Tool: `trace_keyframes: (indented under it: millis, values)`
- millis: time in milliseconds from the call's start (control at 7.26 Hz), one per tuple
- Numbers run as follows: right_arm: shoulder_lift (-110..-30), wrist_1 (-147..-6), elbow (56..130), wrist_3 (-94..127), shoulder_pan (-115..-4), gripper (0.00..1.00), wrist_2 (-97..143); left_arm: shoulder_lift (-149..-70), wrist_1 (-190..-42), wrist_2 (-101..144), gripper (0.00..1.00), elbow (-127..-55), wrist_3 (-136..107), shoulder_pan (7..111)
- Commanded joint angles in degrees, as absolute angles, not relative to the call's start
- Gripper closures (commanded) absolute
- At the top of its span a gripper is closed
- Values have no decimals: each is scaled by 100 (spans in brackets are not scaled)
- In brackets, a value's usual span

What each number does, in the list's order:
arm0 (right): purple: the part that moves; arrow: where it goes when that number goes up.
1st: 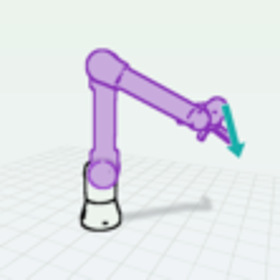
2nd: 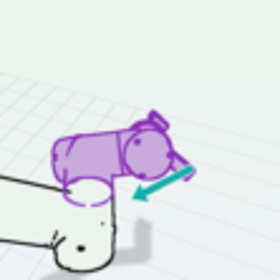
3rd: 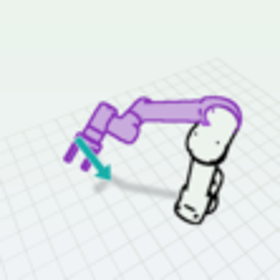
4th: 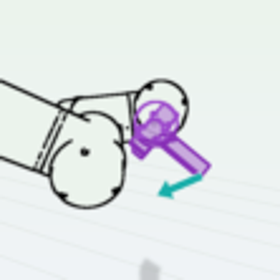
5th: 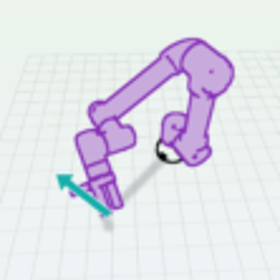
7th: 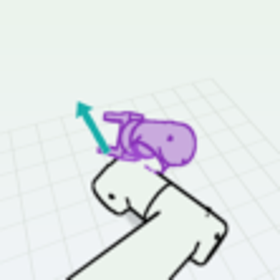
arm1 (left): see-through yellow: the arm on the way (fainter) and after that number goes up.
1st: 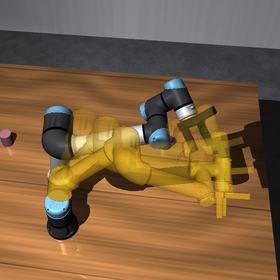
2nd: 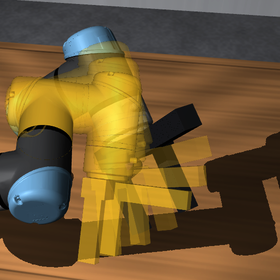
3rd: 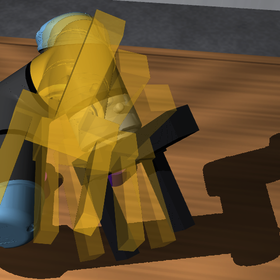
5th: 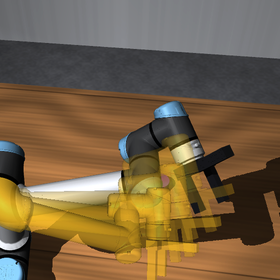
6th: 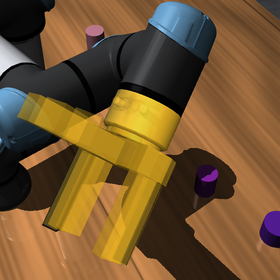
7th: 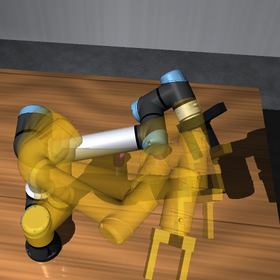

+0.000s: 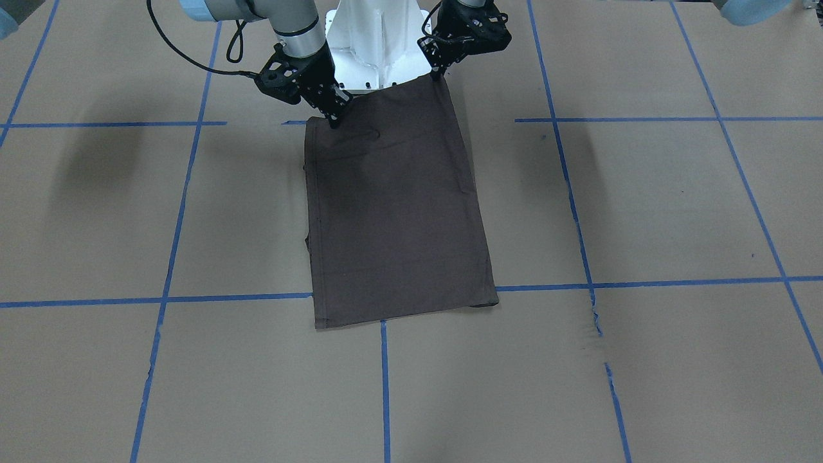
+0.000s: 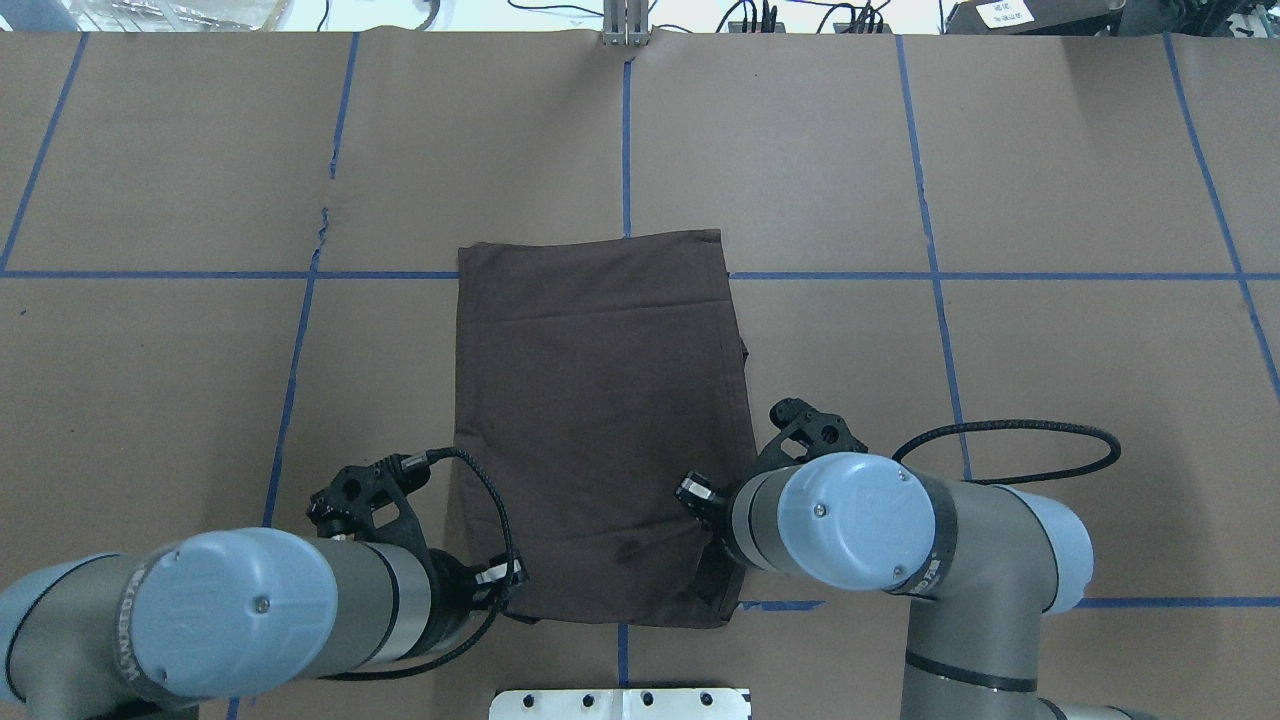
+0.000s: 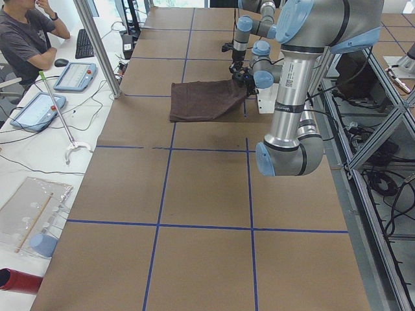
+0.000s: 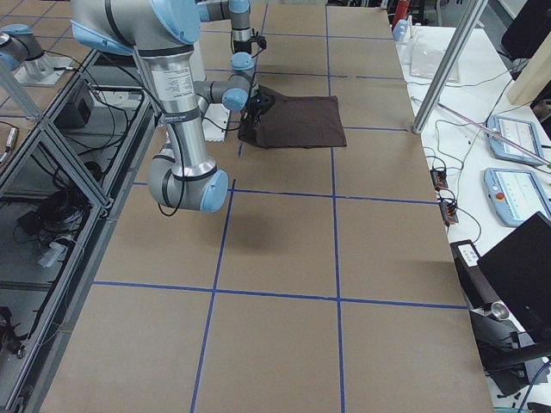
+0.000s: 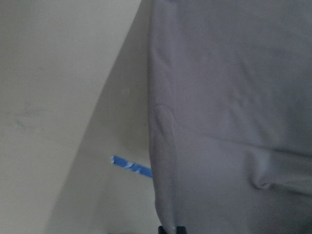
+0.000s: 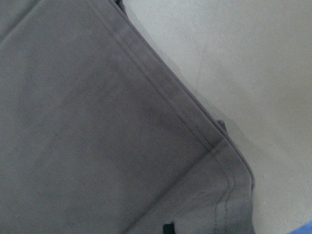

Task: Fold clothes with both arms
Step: 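Lift the near edge with both grippers and fold it toward the far edge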

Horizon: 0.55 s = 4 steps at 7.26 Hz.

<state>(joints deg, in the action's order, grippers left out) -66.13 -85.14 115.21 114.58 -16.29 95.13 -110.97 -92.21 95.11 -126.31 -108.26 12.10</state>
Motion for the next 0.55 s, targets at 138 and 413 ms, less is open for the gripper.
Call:
trace_keyframes:
  millis: [138,413]
  values:
    - [-5700,-8508,10500,10961,-2888,100,10413,-11881,-9403,9929,100,-11851,-10602,2755]
    - [-5151,-7670,9287,10898,-3478,100,10817,-11927,-10515,9984,100,-10624,-10556,3356]
